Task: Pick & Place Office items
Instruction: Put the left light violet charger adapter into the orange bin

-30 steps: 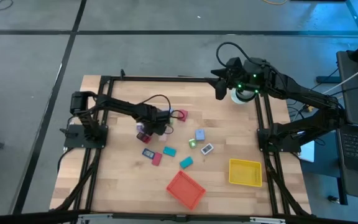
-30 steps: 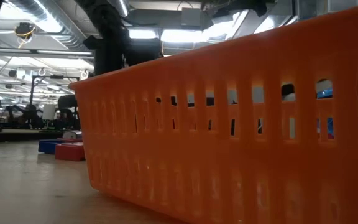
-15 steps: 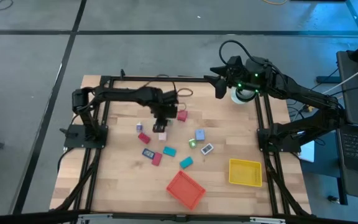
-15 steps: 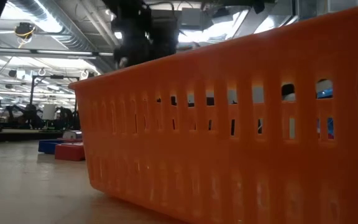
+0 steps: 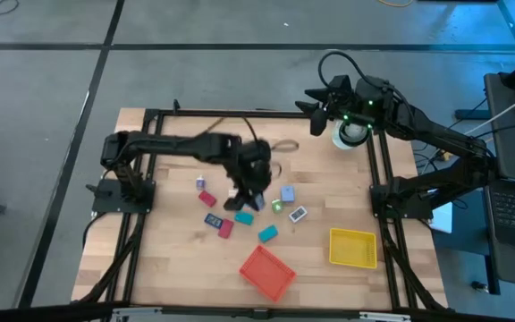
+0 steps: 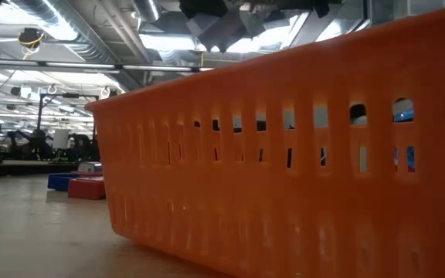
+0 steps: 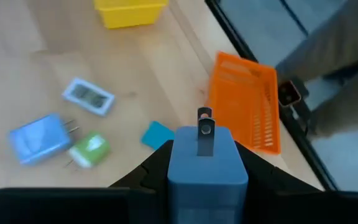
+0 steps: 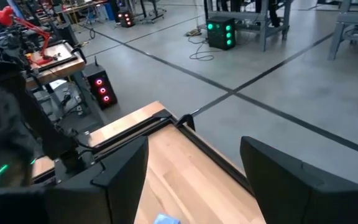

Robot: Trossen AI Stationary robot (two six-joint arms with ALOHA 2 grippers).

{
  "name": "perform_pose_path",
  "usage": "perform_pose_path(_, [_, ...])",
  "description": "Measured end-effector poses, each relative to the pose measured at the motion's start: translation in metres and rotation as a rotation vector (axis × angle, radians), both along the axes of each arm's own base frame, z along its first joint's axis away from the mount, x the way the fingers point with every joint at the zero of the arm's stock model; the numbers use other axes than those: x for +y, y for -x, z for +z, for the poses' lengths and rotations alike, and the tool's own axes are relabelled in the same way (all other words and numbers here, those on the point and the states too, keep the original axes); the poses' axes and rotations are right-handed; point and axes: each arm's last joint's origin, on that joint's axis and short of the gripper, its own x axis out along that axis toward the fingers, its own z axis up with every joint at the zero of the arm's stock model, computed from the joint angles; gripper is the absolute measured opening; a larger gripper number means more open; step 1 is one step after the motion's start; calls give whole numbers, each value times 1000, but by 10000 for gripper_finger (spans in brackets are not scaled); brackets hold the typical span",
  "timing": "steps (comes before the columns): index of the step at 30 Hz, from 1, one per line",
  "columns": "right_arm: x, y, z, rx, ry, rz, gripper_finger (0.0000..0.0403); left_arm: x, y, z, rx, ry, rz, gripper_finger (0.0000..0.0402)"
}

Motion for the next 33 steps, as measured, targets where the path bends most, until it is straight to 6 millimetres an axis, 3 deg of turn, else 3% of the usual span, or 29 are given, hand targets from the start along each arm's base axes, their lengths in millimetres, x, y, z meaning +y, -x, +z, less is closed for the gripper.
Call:
perform_pose_path(7, [-2, 1, 0, 10, 16, 21, 261, -65, -23, -24, -50, -44, -64, 112])
perform_pose_path(9, [-2, 1, -1, 15, 14, 24, 261, -78, -31, -30, -90, -65, -57, 112])
perform_pose_path(14, [-1, 1, -3, 35, 5, 46, 261, -104, -47, -69, -46, -93, -55, 112])
perform_pose_path(20, [0, 1, -5, 58, -13, 46, 261, -140, -49, -85, -80, -90, -115, 112])
perform_pose_path(27, [8, 0, -9, 83, -64, 63, 261, -163, -37, -89, -60, -175, -111, 112])
perform_pose_path(33, [13, -1, -11, 92, -80, 58, 261, -161, -45, -125, 18, -216, -99, 112])
